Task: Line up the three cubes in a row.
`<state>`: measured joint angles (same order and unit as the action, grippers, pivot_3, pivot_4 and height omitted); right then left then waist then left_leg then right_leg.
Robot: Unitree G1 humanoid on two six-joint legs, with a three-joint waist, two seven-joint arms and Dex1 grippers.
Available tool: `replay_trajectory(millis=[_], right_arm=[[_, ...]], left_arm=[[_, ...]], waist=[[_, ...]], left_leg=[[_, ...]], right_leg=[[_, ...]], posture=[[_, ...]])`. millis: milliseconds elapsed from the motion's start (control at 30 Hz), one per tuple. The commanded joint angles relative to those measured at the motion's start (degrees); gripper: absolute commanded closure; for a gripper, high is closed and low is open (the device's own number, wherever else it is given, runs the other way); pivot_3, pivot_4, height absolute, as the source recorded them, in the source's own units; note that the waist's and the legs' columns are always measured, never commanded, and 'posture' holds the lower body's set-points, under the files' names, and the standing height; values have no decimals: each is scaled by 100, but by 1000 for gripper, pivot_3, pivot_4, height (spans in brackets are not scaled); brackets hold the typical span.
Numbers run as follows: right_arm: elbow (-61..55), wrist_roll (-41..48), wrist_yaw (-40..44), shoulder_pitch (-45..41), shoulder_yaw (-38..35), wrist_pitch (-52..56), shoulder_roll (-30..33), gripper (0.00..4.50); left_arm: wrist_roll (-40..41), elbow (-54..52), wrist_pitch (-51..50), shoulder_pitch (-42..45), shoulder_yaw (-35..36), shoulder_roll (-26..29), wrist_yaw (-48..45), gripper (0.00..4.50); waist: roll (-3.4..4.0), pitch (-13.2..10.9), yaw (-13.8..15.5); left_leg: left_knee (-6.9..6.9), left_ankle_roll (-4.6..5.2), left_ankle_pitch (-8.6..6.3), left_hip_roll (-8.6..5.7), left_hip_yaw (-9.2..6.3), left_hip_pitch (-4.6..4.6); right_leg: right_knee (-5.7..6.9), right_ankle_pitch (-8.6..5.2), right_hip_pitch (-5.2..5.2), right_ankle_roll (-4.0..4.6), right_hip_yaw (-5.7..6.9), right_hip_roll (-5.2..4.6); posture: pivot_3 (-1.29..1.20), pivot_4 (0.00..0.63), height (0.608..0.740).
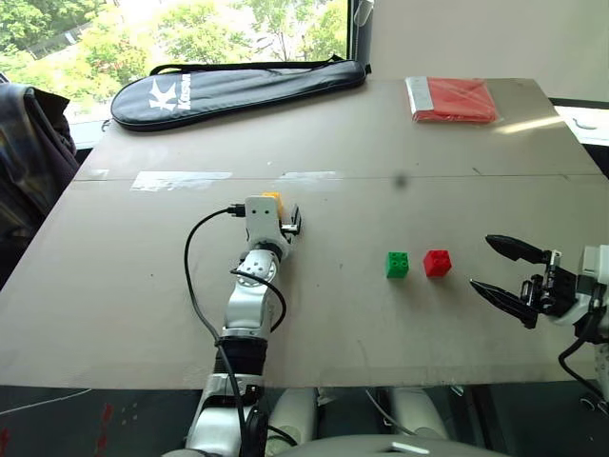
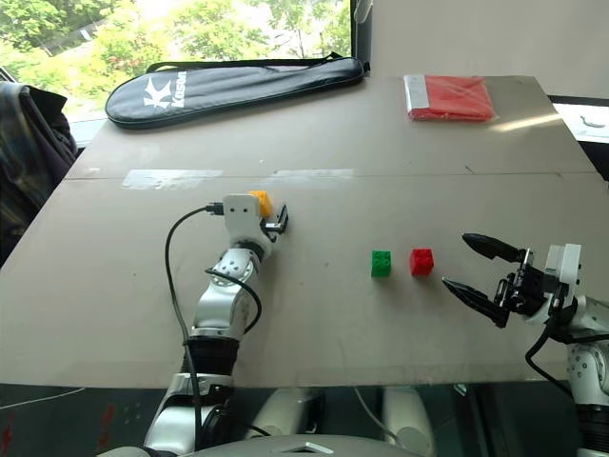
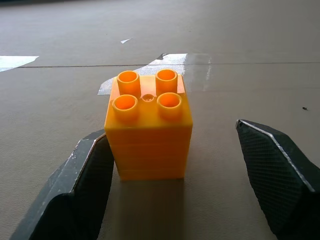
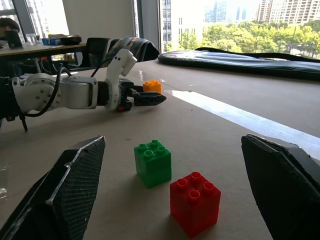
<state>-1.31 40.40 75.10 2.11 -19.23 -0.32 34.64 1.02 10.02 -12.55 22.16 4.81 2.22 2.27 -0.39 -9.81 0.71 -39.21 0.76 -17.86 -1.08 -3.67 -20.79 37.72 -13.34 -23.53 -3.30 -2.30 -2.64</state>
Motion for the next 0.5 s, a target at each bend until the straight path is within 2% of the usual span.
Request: replay_trajectory(millis=[33, 133, 167, 200, 333, 500], right_arm=[[-179, 84, 39, 33, -224, -87, 88, 0], [-202, 85, 12, 40, -223, -86, 78, 0], [-213, 79, 1, 47, -216, -91, 66, 0], [-223, 78, -6, 54, -211, -93, 57, 0], [-202, 105, 0, 37, -211, -88, 53, 0], [-163, 131, 31, 2, -219, -96, 42, 0]], left_arm=[[-71, -27, 156, 58, 11, -11, 144, 640], [-76, -9, 199, 65, 20, 16, 157, 640], [-80, 9, 223, 62, 34, 45, 152, 1170], [-80, 28, 243, 58, 47, 77, 142, 1419], [-79, 139, 345, 53, 85, 243, 83, 3257], [118, 256, 409, 32, 154, 432, -218, 3224]], waist=[[0, 0, -2], [0, 0, 2], [0, 0, 2], [0, 0, 2], [0, 0, -3], [0, 0, -3]], left_leg=[[0, -1, 1, 0, 0, 0], [0, -7, 4, -1, 0, -1], [0, -13, 8, -1, 0, -1], [0, -15, 9, -1, 0, -1], [0, -16, 9, -1, 0, 0], [0, -16, 9, -1, 0, 0]], right_leg=[[0, 0, 0, 0, -1, 0], [-1, 0, 0, 0, 0, 0], [-1, 0, 0, 0, 0, 0], [-1, 0, 0, 0, 0, 0], [0, 0, 0, 0, -1, 1], [0, 0, 0, 0, 0, 1]], posture=[[0, 150, 740], [0, 150, 740], [0, 150, 740], [0, 150, 740], [0, 150, 740], [0, 150, 740]])
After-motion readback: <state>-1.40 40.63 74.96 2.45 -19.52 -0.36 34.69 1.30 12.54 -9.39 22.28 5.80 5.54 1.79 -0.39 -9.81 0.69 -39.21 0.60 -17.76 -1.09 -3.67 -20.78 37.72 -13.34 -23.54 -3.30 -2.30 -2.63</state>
